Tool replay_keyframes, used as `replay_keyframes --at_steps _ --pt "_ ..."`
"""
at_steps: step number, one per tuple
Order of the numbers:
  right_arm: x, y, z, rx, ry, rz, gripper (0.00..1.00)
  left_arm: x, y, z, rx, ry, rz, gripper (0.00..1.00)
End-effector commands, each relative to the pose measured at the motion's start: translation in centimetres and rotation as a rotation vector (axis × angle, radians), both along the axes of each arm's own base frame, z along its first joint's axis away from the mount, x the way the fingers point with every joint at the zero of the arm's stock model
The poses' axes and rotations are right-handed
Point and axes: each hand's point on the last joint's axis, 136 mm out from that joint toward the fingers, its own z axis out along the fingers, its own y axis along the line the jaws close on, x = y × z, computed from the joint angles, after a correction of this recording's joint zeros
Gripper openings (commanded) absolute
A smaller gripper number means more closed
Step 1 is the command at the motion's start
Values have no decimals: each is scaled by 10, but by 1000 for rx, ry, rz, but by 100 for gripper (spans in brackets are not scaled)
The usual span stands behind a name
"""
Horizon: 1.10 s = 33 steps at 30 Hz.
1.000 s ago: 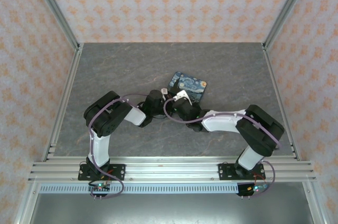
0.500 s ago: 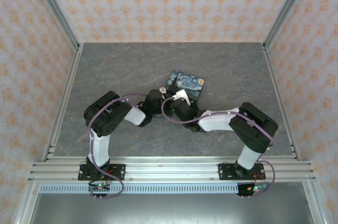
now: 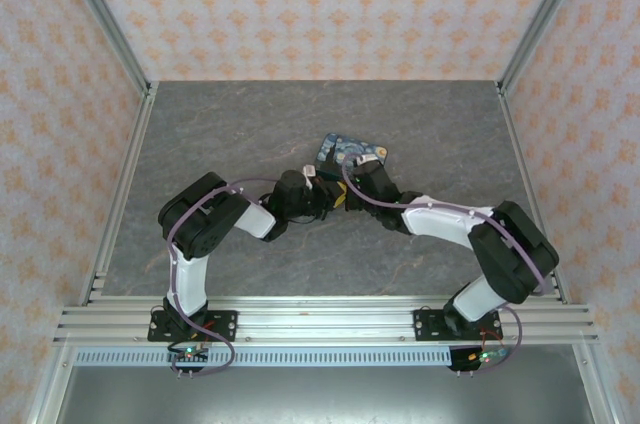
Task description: Unlock the padlock with the key
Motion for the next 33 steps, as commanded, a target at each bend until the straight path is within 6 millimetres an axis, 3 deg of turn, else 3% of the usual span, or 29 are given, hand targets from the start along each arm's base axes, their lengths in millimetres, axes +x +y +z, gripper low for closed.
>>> replay_keyframes --at_steps 1,3,8,16,17,19,27,30,33 --pt "5 3 19 111 -18 -23 3 -32 -15 -1 -15 35 -129 0" --pt "1 1 24 139 -14 -37 11 -32 -13 -3 -6 38 -125 0" --pt "-13 -1 29 199 28 -43 21 -32 -8 -12 32 45 -126 0" --pt "-38 -1 11 299 134 -51 26 -37 3 -29 155 51 -157 0" --pt "-41 -1 8 308 144 -55 26 -36 4 -19 158 26 -159 0" --pt "-44 -2 3 320 157 -62 27 -37 6 -19 192 19 -172 0" --pt "-34 -14 -14 280 152 -148 38 -42 17 -17 284 -10 -211 0" --pt "-27 -13 -15 287 163 -155 39 -45 22 -18 293 -9 -212 9" --pt "-24 -11 -19 279 175 -154 40 -49 26 -16 298 -16 -210 26"
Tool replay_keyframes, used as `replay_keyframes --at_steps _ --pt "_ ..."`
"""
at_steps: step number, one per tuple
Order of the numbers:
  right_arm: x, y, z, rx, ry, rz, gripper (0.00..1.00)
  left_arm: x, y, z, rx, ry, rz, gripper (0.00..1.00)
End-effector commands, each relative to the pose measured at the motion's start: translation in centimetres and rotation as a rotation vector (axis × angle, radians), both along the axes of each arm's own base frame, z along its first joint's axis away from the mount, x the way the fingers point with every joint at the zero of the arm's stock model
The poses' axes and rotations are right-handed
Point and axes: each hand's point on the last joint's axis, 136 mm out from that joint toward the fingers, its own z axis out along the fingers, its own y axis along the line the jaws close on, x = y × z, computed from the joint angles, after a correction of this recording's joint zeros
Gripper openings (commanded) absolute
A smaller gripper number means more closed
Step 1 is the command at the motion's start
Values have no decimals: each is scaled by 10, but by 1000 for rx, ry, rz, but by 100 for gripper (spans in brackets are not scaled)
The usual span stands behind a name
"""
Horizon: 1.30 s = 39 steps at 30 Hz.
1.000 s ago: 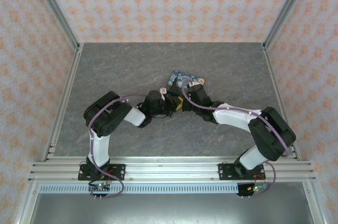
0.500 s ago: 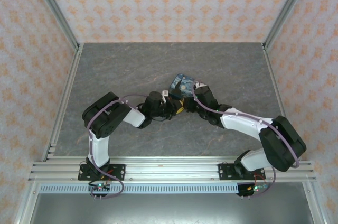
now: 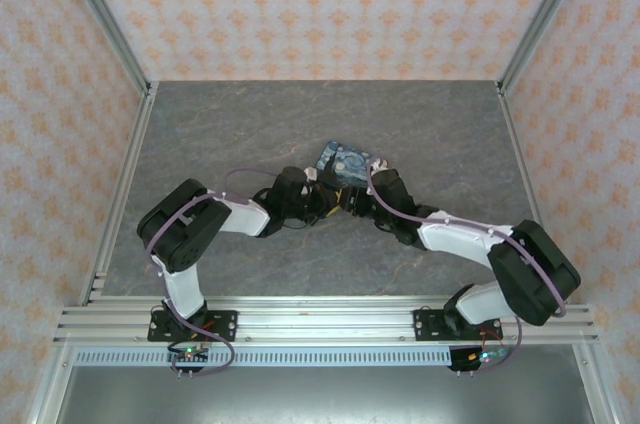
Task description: Unlock the padlock with the key
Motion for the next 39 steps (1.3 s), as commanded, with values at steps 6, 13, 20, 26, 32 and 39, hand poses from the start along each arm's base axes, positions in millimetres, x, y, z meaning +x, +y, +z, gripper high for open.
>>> replay_keyframes --at_steps 6,13,20,26,32,39 --pt "13 -31 -41 -97 106 -110 40 -24 15 1 42 19 -36 51" --pt "40 -34 -36 -75 102 -126 40 -23 31 33 51 -41 -13 71" --pt "46 -31 -23 -26 58 -45 45 -17 61 62 119 -108 35 85" --pt "24 -21 -28 13 56 71 46 -11 69 65 128 -115 52 88" --pt "24 -16 -42 63 67 71 48 -4 60 60 99 -104 42 88" --pt "30 -2 -55 110 71 109 48 -1 58 46 99 -76 43 88"
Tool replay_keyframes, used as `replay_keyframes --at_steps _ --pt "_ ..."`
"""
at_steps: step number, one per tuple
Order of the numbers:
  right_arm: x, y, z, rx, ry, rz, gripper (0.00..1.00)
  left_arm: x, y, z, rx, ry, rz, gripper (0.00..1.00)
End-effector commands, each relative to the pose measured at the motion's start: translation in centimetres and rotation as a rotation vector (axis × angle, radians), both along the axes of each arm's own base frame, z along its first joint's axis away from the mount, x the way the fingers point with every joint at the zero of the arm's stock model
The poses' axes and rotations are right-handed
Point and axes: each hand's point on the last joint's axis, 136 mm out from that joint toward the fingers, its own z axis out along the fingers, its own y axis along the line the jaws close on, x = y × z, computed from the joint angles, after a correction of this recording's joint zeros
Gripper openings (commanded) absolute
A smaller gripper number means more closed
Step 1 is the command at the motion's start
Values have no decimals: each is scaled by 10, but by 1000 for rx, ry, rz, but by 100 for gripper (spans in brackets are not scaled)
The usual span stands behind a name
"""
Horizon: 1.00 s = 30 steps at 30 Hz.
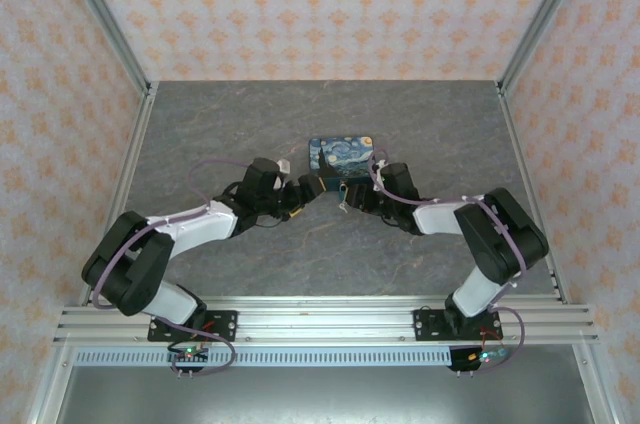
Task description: Unlock the padlock with the key
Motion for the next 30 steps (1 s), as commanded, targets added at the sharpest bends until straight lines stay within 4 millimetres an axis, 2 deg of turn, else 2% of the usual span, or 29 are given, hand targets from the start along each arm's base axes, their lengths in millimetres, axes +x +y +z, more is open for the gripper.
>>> replay_keyframes --at_steps 1,11,21,30 --pt "4 11 0 46 -20 36 48 10 -6 11 -33 -40 -5 88" --pt "1 22 -3 77 -15 108 46 11 -8 3 -45 -27 0 88" --pt "-3 23 -12 29 -1 153 40 12 -10 -3 -53 -15 -1 88" --pt "0 25 -8 17 -37 165 41 13 -11 -4 -56 -10 0 88"
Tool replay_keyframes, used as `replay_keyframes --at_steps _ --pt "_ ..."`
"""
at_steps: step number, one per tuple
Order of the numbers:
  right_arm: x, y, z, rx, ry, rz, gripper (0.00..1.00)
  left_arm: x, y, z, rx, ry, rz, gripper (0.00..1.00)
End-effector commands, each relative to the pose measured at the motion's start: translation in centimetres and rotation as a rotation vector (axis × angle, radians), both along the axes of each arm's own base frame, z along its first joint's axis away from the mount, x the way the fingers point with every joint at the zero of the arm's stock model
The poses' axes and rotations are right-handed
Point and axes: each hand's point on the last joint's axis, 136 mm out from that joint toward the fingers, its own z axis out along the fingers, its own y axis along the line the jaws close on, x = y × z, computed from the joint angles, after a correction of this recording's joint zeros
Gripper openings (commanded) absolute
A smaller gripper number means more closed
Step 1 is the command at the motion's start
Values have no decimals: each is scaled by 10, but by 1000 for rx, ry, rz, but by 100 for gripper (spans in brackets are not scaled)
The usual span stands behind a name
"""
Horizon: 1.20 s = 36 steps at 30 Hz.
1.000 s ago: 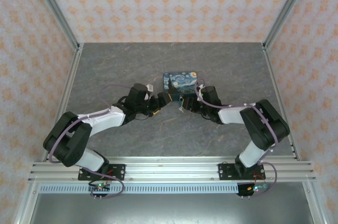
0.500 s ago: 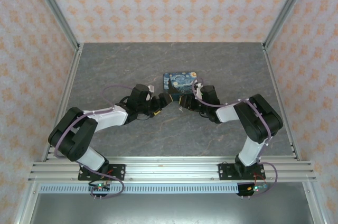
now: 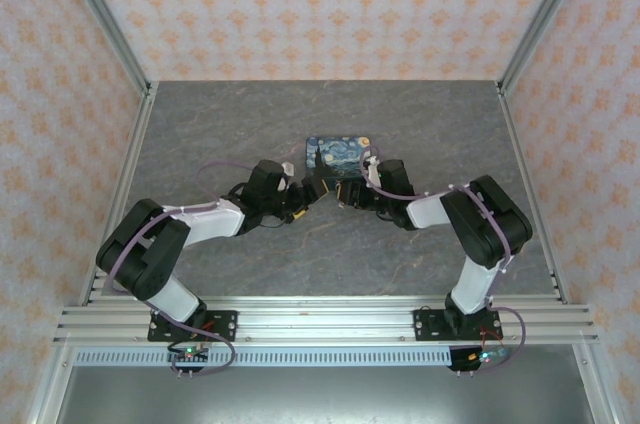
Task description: Unlock the padlock with the key
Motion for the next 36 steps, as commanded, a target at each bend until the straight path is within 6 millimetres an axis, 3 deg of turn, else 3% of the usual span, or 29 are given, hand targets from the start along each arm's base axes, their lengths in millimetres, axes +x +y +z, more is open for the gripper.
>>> replay_keyframes --at_steps 1,12,31,36 --pt "-7 3 -8 -28 -1 35 41 7 -3 7 -25 -26 2 88" --pt "-9 -12 -1 -139 -115 -58 44 5 -3 5 -27 -20 6 88" --pt "2 8 -9 -189 -132 -5 43 6 -4 -1 -35 -13 4 88" --pt "5 8 -12 -197 -127 -12 37 6 -4 -3 -33 -8 3 88"
